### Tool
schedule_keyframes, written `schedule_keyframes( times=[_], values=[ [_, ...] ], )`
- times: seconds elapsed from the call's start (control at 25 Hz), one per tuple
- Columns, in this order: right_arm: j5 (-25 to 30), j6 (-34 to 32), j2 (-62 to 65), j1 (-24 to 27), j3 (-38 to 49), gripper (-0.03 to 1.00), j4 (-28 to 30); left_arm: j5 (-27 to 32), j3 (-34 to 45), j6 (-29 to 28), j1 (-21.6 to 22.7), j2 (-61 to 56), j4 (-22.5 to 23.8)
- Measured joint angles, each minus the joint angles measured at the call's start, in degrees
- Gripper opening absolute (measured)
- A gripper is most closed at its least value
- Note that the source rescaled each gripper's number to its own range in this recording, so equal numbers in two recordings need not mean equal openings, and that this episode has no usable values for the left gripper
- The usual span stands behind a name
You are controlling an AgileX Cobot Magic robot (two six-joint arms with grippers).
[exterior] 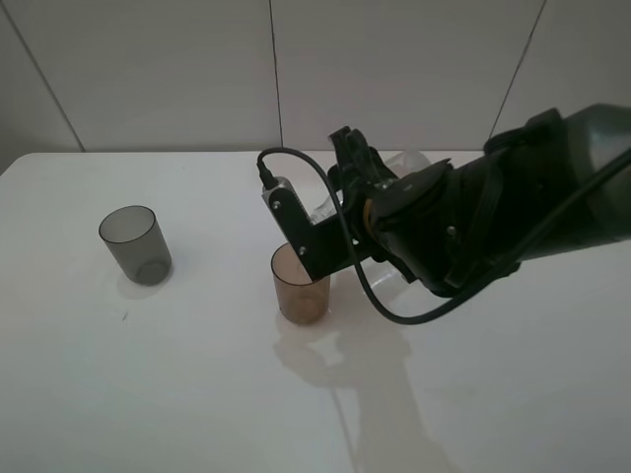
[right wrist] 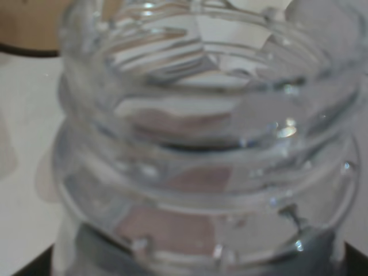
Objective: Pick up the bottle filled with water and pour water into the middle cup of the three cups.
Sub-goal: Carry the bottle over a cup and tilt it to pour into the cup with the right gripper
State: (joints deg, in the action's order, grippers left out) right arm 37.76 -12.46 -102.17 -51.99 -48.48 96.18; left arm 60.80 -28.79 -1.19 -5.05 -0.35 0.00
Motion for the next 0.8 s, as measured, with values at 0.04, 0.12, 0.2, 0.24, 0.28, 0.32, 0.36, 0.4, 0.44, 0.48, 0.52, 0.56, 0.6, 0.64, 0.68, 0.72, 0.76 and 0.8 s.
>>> schedule_keyframes(
  times=[0.04, 0.12, 0.2, 0.24, 0.28, 0.32, 0.36, 0.4, 0.44, 0.48, 0.52, 0.56, 0.6, 0.64, 0.68, 0.72, 0.76, 0.8],
  values=[
    [0.05, 0.0, 0.0, 0.0, 0.0, 0.02, 0.47, 0.0, 0.0, 0.0, 0.0, 0.0, 0.0],
    [0.25, 0.0, 0.0, 0.0, 0.0, 0.02, 1.57, 0.0, 0.0, 0.0, 0.0, 0.0, 0.0],
    [0.79, 0.0, 0.0, 0.0, 0.0, 0.02, 2.46, 0.0, 0.0, 0.0, 0.0, 0.0, 0.0],
    [0.93, 0.0, 0.0, 0.0, 0.0, 0.02, 2.62, 0.0, 0.0, 0.0, 0.0, 0.0, 0.0],
    [1.08, 0.0, 0.0, 0.0, 0.0, 0.02, 2.67, 0.0, 0.0, 0.0, 0.0, 0.0, 0.0],
    [1.22, 0.0, 0.0, 0.0, 0.0, 0.02, 2.73, 0.0, 0.0, 0.0, 0.0, 0.0, 0.0],
    [1.26, 0.0, 0.0, 0.0, 0.0, 0.02, 2.73, 0.0, 0.0, 0.0, 0.0, 0.0, 0.0],
    [1.39, 0.0, 0.0, 0.0, 0.0, 0.02, 2.73, 0.0, 0.0, 0.0, 0.0, 0.0, 0.0],
    [1.46, 0.0, 0.0, 0.0, 0.0, 0.02, 2.78, 0.0, 0.0, 0.0, 0.0, 0.0, 0.0],
    [1.7, 0.0, 0.0, 0.0, 0.0, 0.02, 2.78, 0.0, 0.0, 0.0, 0.0, 0.0, 0.0],
    [2.06, 0.0, 0.0, 0.0, 0.0, 0.02, 2.78, 0.0, 0.0, 0.0, 0.0, 0.0, 0.0],
    [2.33, 0.0, 0.0, 0.0, 0.0, 0.02, 2.78, 0.0, 0.0, 0.0, 0.0, 0.0, 0.0],
    [2.6, 0.0, 0.0, 0.0, 0.0, 0.02, 2.78, 0.0, 0.0, 0.0, 0.0, 0.0, 0.0],
    [2.77, 0.0, 0.0, 0.0, 0.0, 0.02, 2.78, 0.0, 0.0, 0.0, 0.0, 0.0, 0.0],
    [2.97, 0.0, 0.0, 0.0, 0.0, 0.02, 2.78, 0.0, 0.0, 0.0, 0.0, 0.0, 0.0],
    [3.03, 0.0, 0.0, 0.0, 0.0, 0.02, 2.78, 0.0, 0.0, 0.0, 0.0, 0.0, 0.0],
    [3.09, 0.0, 0.0, 0.0, 0.0, 0.02, 2.78, 0.0, 0.0, 0.0, 0.0, 0.0, 0.0],
    [3.21, 0.0, 0.0, 0.0, 0.0, 0.02, 2.78, 0.0, 0.0, 0.0, 0.0, 0.0, 0.0]
  ],
)
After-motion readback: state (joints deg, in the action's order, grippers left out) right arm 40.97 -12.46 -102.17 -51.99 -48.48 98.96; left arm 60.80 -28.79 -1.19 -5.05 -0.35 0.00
